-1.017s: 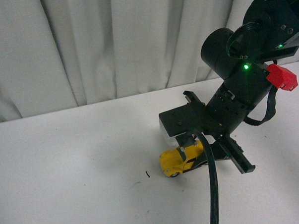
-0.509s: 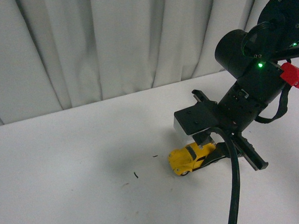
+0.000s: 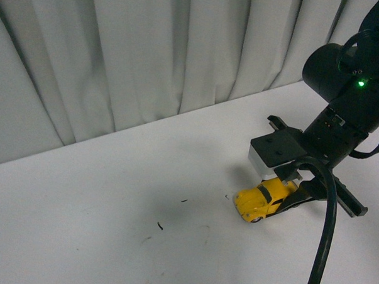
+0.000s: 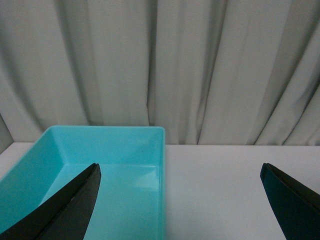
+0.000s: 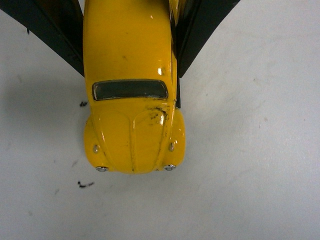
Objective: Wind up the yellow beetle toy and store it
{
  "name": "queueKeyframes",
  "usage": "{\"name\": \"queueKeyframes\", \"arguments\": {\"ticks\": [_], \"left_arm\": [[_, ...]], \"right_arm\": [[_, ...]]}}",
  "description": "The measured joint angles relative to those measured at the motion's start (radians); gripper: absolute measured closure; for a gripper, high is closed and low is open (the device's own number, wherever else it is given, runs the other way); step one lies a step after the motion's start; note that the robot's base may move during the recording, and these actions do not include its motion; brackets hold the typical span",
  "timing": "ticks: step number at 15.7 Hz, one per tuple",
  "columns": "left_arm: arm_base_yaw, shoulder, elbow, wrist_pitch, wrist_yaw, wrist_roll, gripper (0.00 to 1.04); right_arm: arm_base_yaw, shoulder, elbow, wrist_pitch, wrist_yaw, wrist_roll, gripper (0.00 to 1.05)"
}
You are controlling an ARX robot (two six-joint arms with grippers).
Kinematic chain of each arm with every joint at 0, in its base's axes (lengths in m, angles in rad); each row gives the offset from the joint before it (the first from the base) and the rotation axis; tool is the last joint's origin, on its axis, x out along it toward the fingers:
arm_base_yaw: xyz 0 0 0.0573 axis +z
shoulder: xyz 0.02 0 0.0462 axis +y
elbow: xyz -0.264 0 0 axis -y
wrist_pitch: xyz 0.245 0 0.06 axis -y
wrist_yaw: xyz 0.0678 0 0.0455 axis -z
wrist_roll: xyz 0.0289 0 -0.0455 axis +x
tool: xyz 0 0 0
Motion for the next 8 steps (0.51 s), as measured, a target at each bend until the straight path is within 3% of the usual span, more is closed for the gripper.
{"name": "queueKeyframes", "arguments": {"ticks": [8], "left_arm": [[0.000,0.000,0.000,0.000,0.000,0.000,0.07]], "right_arm": [[-0.178,-0.046,-0.081,0.030,-0.003,-0.005,0.62]]}}
